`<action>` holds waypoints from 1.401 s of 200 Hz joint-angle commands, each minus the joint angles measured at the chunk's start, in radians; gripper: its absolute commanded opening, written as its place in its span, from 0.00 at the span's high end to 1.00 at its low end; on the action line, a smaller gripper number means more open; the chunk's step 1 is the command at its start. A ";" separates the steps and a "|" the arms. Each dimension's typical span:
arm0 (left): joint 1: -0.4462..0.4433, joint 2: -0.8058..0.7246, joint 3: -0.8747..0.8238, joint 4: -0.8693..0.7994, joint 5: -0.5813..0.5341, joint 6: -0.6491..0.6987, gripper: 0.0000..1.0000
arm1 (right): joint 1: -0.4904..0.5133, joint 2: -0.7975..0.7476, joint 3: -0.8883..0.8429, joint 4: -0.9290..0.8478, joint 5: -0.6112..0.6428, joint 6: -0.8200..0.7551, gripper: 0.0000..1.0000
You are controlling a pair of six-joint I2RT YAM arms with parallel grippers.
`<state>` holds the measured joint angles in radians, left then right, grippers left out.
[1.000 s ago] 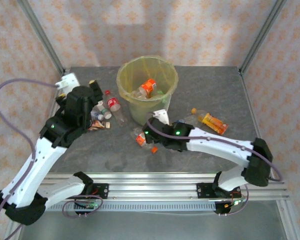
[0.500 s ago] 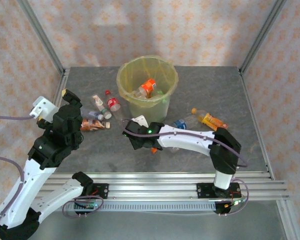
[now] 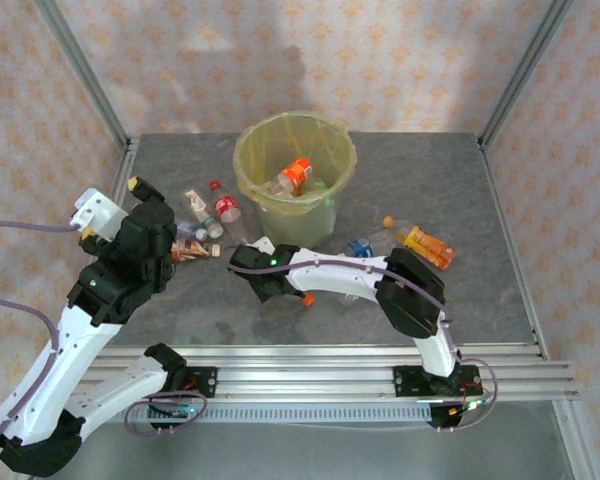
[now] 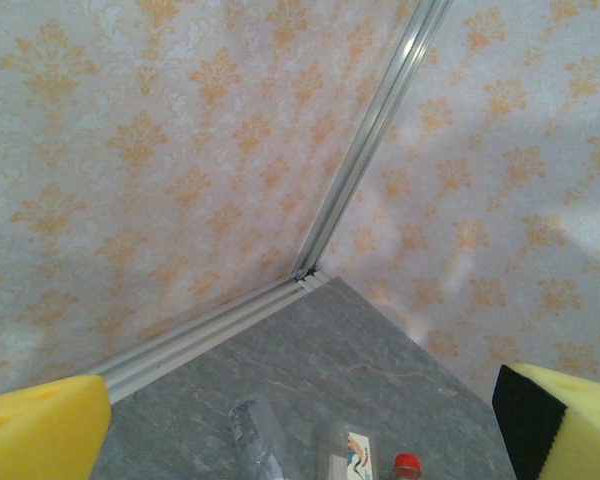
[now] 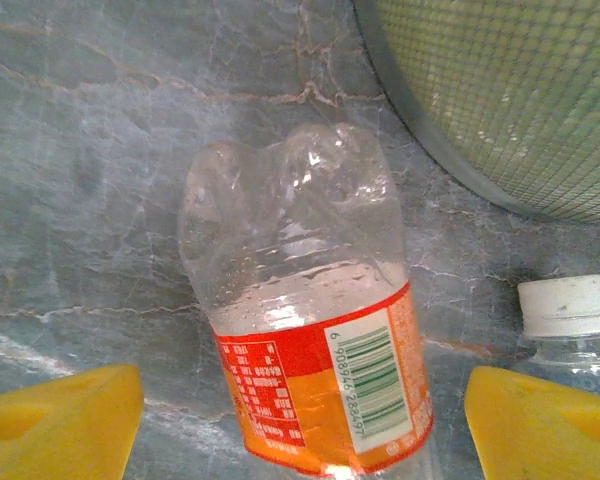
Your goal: Put the plastic bottles in the bin
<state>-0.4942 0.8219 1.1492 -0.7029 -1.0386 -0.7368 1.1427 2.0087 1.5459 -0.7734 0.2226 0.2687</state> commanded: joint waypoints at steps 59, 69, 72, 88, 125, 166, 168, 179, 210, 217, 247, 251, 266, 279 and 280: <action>0.025 -0.005 0.004 -0.033 -0.043 -0.035 0.00 | -0.021 0.104 0.052 -0.051 0.051 -0.022 0.16; 0.029 -0.005 0.003 -0.033 -0.040 -0.035 0.00 | -0.023 0.112 0.054 -0.049 0.049 -0.022 0.17; 0.029 -0.003 0.003 -0.033 -0.039 -0.035 0.00 | -0.026 0.114 0.053 -0.048 0.049 -0.022 0.18; 0.034 -0.003 0.002 -0.035 -0.034 -0.036 0.00 | -0.029 0.122 0.053 -0.039 0.039 -0.020 0.20; 0.045 0.000 -0.003 -0.032 -0.022 -0.037 0.00 | -0.029 0.137 0.064 -0.041 0.025 -0.023 0.29; 0.057 0.008 -0.003 -0.029 0.000 -0.037 0.00 | -0.028 0.102 0.074 -0.056 0.022 -0.018 0.47; 0.057 0.008 -0.003 -0.028 0.001 -0.036 0.00 | -0.028 0.099 0.074 -0.056 0.023 -0.018 0.48; 0.061 0.011 -0.002 -0.029 0.006 -0.036 0.00 | -0.028 0.078 0.077 -0.062 0.021 -0.015 0.50; 0.068 0.014 -0.001 -0.029 0.015 -0.036 0.00 | -0.029 -0.010 0.076 -0.063 -0.003 -0.009 0.53; 0.069 0.016 -0.001 -0.029 0.018 -0.036 0.00 | -0.028 -0.035 0.073 -0.059 -0.013 -0.007 0.54; 0.076 0.020 0.000 -0.031 0.026 -0.036 0.00 | -0.028 -0.160 0.055 -0.022 -0.079 -0.011 0.57; 0.075 0.020 0.001 -0.031 0.026 -0.036 0.00 | -0.028 -0.176 0.052 -0.014 -0.090 -0.013 0.58; 0.077 0.019 0.000 -0.036 0.026 -0.039 0.00 | -0.028 -0.245 0.043 0.010 -0.128 -0.019 0.58; 0.078 0.019 0.001 -0.036 0.028 -0.041 0.00 | -0.028 -0.295 0.045 0.026 -0.152 -0.020 0.58; 0.078 0.019 0.000 -0.036 0.028 -0.041 0.00 | -0.028 -0.299 0.046 0.026 -0.154 -0.020 0.58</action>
<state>-0.4278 0.8406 1.1492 -0.7036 -1.0019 -0.7444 1.1183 1.8145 1.5929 -0.7776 0.1268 0.2493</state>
